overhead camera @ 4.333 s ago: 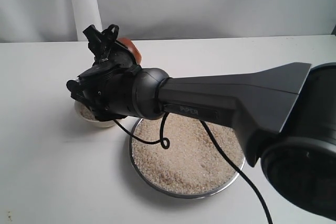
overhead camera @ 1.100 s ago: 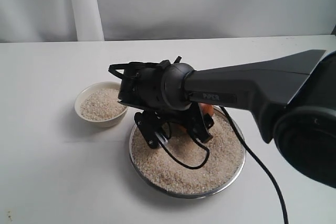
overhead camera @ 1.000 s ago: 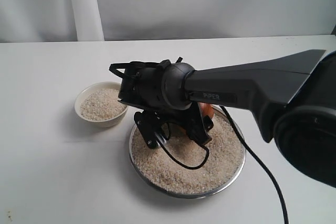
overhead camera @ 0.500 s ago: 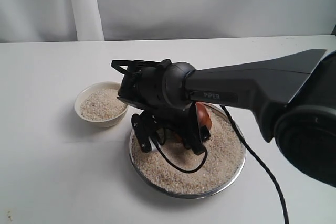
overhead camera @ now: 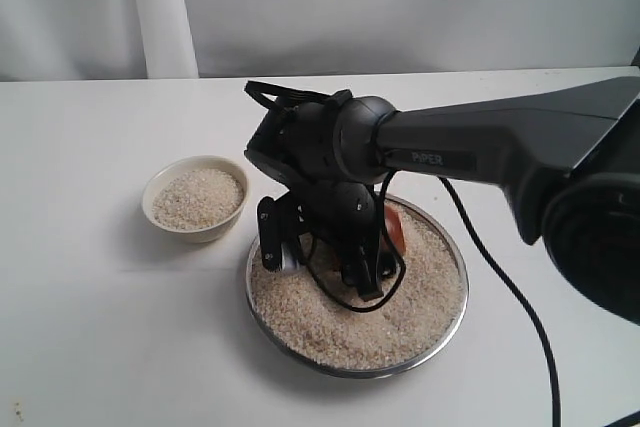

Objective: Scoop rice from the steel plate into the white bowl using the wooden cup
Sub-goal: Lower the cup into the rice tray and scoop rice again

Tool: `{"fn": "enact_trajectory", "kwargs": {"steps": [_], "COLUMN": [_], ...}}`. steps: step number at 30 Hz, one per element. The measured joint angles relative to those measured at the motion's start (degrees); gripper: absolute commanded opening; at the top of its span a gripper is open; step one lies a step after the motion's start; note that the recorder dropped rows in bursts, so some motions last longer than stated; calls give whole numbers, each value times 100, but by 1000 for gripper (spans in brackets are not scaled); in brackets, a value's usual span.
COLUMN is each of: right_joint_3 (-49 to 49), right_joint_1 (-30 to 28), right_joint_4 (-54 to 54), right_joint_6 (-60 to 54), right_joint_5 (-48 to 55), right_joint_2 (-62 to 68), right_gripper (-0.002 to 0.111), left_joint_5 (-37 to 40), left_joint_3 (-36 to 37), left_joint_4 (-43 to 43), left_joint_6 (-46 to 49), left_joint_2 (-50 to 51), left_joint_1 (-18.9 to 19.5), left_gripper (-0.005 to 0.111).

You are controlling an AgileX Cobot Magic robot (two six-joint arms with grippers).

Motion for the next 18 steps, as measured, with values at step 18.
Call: {"fn": "enact_trajectory", "kwargs": {"steps": [18], "right_joint_3": [0], "right_joint_1": [-33], "right_joint_4": [235], "right_joint_6": [212], "right_joint_5": [-88], "right_joint_2": [-13], "right_gripper": [0], "left_joint_5": [0], "left_joint_3": [0], "left_joint_4": [0], "left_joint_6": [0], "left_joint_2": [0], "left_joint_1": [0], "left_gripper": [0]}}
